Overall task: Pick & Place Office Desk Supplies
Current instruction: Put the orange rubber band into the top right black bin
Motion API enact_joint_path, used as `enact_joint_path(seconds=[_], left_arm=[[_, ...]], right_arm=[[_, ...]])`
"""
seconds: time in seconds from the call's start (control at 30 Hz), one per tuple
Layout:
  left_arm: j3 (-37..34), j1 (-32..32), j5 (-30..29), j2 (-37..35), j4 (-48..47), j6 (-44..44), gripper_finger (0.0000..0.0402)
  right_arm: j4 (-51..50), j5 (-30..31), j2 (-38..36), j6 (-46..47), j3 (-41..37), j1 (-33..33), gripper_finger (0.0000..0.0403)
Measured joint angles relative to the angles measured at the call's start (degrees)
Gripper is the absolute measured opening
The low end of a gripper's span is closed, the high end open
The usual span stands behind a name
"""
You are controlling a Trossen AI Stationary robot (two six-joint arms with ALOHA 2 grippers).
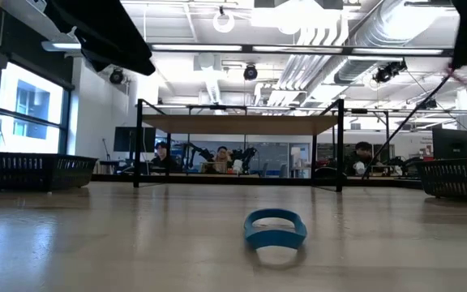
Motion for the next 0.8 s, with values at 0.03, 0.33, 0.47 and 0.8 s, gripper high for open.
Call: enact_joint_path(seconds=[0.03, 0.33, 0.47, 0.8], left_arm=[[0.0, 0.0, 0.0, 0.0, 0.0, 0.0, 0.0122], [0.0, 0.0, 0.0, 1.1, 0.1, 0.0, 0.0122], [0.0, 0.1, 0.0, 3.2, 0.4, 0.1, 0.0122], [0.0, 1.7, 0.1, 7.2, 2.0, 0.5, 0.0122]], right_arm=[[1.5, -1.4, -1.2, -0.8, -1.3, -0.7, 0.0002], [-0.1, -8.9, -3.9, 3.3, -13.1, -7.5, 0.0002], [0.5, -13.0, -3.9, 3.6, -19.1, -10.5, 0.0002], [5.0, -14.4, -4.0, 0.1, -22.4, -12.3, 0.0004]])
